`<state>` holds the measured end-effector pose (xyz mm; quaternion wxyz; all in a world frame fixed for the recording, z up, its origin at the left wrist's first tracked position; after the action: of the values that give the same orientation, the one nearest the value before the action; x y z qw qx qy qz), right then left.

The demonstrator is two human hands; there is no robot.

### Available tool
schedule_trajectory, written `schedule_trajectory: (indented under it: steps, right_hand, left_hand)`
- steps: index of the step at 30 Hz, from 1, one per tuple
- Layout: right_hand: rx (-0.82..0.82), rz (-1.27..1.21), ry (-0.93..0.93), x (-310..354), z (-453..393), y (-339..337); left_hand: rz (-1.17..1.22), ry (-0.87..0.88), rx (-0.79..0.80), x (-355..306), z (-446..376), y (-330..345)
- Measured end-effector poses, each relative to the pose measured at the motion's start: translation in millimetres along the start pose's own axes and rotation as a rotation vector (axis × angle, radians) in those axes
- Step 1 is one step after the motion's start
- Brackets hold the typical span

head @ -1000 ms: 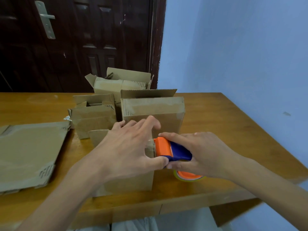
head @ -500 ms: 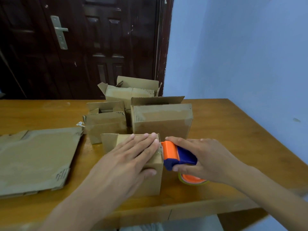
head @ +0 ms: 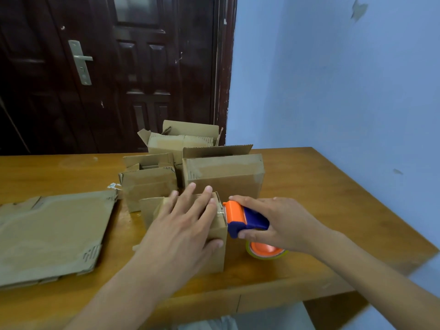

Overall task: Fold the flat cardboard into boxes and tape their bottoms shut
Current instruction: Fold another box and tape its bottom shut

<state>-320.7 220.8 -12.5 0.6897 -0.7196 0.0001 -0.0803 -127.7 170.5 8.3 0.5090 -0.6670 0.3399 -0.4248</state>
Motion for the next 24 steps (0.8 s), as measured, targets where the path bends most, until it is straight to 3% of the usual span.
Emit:
schedule_trajectory:
  steps: [3, 15, 20, 24]
  right_hand:
    - [-0.019, 0.0, -0.001, 0.4, -0.9, -3.3]
    - [-0.077, -0.052, 0.026, 4.0, -6.6, -8.7]
    - [-0.152, -0.017, 0.0, 25.5, -2.2, -51.3]
    - [-0.275, 0.01, -0.045, 55.1, -4.4, -110.2]
  left_hand:
    - [0.016, -0.02, 0.146, 3.4, 2.1, 4.5]
    - [0.026, 0.041, 0.028, 30.7, -16.3, 0.7]
    - [0.066, 0.038, -0.21, 48.1, -1.6, -16.3]
    - [0.284, -0.004, -0.632, 73.2, 17.0, -43.7]
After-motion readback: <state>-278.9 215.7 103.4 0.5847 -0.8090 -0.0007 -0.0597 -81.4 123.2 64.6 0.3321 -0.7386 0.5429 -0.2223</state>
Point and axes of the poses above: each hand's wrist, its own z-axis away from the middle knuckle, its own y-axis out of the palm, x = y × z, the point moved 6 cm from there along -z, towards the middle knuckle, and after that the axes turned 10 degrees about y, right-handed, at the moved point
